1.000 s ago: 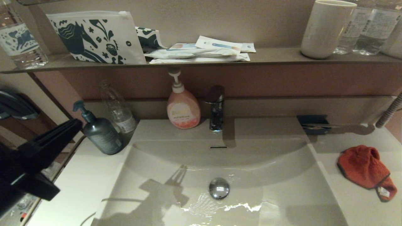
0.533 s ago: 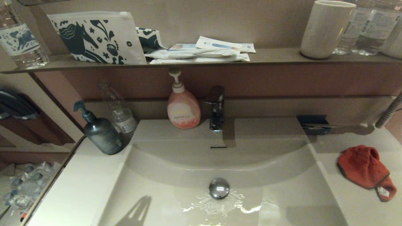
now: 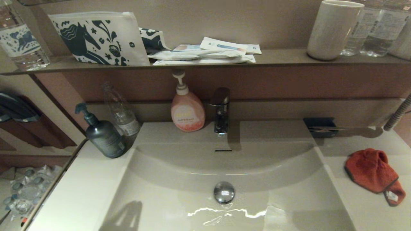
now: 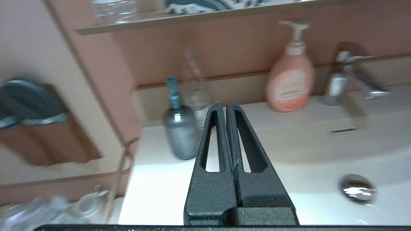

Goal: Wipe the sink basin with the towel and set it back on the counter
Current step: Pick up the cloth

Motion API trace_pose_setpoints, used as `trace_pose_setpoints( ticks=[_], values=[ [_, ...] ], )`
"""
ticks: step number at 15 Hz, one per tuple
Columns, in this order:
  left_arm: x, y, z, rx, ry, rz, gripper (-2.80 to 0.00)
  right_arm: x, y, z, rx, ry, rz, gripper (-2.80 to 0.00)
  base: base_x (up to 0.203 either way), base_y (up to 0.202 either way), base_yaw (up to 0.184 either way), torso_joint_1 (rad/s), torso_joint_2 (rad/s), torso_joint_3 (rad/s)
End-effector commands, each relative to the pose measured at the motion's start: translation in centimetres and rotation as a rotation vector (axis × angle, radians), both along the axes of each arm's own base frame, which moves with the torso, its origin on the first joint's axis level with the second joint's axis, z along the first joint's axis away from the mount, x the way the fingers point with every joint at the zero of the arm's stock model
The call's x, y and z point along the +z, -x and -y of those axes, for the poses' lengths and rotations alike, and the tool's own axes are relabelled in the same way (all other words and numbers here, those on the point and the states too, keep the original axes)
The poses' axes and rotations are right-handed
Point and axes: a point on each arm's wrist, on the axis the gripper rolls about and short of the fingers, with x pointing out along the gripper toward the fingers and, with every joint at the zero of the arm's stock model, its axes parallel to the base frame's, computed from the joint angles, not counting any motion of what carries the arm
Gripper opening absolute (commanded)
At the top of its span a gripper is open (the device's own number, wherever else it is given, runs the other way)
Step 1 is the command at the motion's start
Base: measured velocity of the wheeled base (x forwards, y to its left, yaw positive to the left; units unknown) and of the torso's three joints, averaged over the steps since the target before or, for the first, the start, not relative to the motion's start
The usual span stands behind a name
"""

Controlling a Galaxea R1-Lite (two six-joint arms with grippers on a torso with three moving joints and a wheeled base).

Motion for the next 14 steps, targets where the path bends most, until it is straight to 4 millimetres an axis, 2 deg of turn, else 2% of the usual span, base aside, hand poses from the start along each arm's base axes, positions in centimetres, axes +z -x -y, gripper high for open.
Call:
trace_pose_setpoints(
  ticks=[1, 4, 8, 14],
  values=[
    [-0.1, -0.1, 0.1, 0.065, -0.009, -0.01, -2.8, 0.0, 0.0, 0.0, 0.001, 0.0, 0.002, -2.8, 0.0, 0.0, 0.0, 0.0, 0.0, 0.0],
    [-1.1, 0.4, 0.3, 0.031, -0.023, -0.006, -2.8, 0.0, 0.0, 0.0, 0.001, 0.0, 0.0, -2.8, 0.0, 0.0, 0.0, 0.0, 0.0, 0.0],
    [-5.5, 1.0, 0.3, 0.026, -0.028, -0.034, -2.8, 0.0, 0.0, 0.0, 0.001, 0.0, 0.001, -2.8, 0.0, 0.0, 0.0, 0.0, 0.0, 0.0],
    [-10.8, 1.9, 0.3, -0.021, -0.035, -0.076, -2.8, 0.0, 0.0, 0.0, 0.001, 0.0, 0.001, -2.8, 0.0, 0.0, 0.0, 0.0, 0.0, 0.0]
  ],
)
